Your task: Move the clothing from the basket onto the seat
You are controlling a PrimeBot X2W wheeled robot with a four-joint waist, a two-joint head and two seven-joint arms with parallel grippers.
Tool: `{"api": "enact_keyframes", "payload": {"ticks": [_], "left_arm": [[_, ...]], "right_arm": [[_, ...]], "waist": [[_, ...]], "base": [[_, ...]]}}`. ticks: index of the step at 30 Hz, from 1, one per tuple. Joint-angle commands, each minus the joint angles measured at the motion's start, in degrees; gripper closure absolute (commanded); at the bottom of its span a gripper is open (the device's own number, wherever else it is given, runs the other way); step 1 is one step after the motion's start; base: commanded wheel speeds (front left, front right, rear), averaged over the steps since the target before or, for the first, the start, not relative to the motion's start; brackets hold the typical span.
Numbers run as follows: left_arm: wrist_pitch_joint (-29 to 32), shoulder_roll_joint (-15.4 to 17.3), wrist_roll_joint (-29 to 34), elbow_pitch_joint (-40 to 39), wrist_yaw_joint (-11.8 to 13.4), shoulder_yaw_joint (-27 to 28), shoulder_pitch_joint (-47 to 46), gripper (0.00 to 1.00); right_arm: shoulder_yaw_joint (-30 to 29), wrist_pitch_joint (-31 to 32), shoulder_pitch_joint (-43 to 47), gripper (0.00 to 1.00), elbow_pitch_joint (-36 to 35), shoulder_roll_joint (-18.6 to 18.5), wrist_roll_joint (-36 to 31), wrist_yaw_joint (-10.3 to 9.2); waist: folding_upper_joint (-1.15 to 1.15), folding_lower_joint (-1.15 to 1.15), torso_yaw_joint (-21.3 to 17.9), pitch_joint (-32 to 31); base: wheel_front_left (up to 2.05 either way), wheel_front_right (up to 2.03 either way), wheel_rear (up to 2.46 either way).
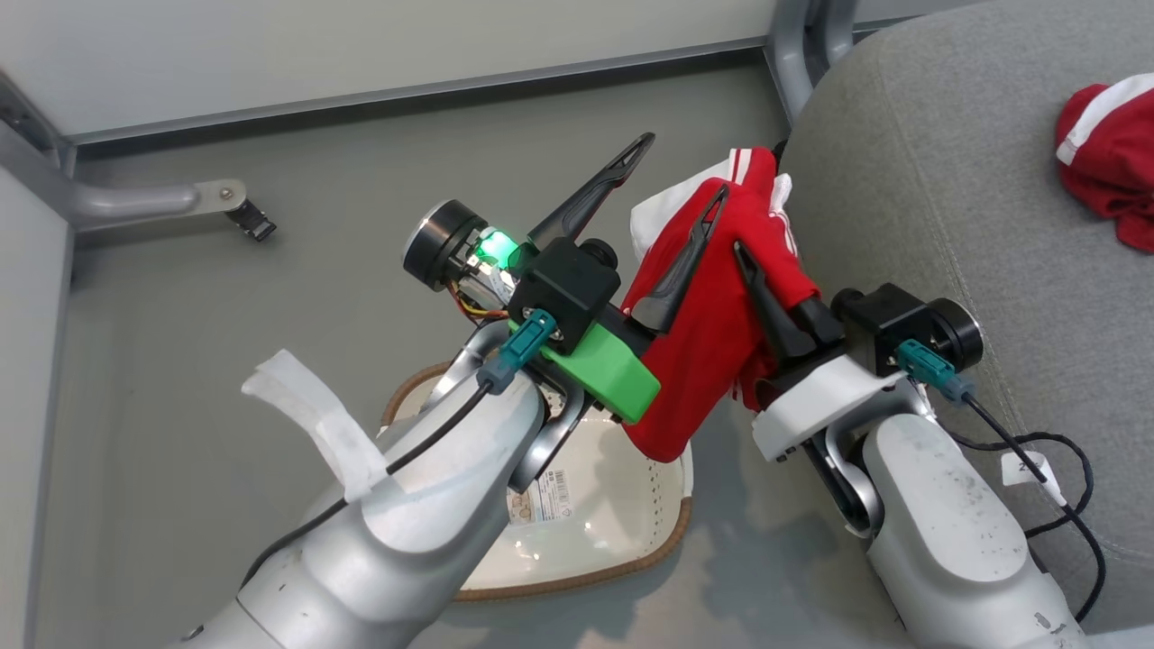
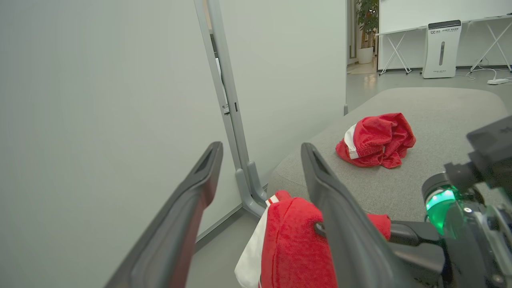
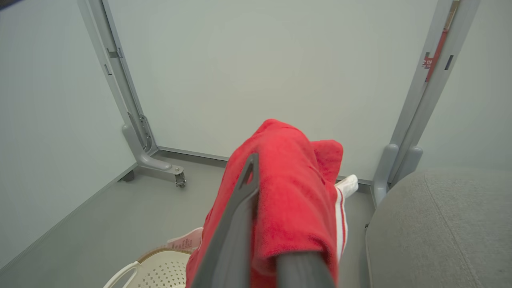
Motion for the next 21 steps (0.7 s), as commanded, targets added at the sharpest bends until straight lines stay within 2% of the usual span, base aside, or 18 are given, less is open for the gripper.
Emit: {"api": "enact_keyframes", "payload": {"ticks": [1,11,21], "left_arm": [[-0.18,0.59,0.55,-0.03,-0.20,0.32,1.00,0.00],[-0.18,2.16,2.13,-0.39,-1.11,0.62,3.15,0.00],[-0.17,1.88,2.78,-0.50,-2.08,-0.39,4.42,0.00]], "right_arm": [[-1.09,-0.13,0.90,1.00,-1.05,-0.21,-0.69,-0.04],[-5.99,-0.13,4.06,1.00,-7.05,-0.19,-2.60,-0.04],[-9.52,-0.13,7.31,1.00,-10.64,-0.19,-2.93,-0.04]], "waist": [[0.00,0.00,-2.24,0.57],[0.00,0.00,-9.05,1.68],[0.00,0.00,-15.29,2.53]], "base": [[0.00,0.00,0.00],[0.00,0.00,0.00],[0.00,0.00,0.00]]}}
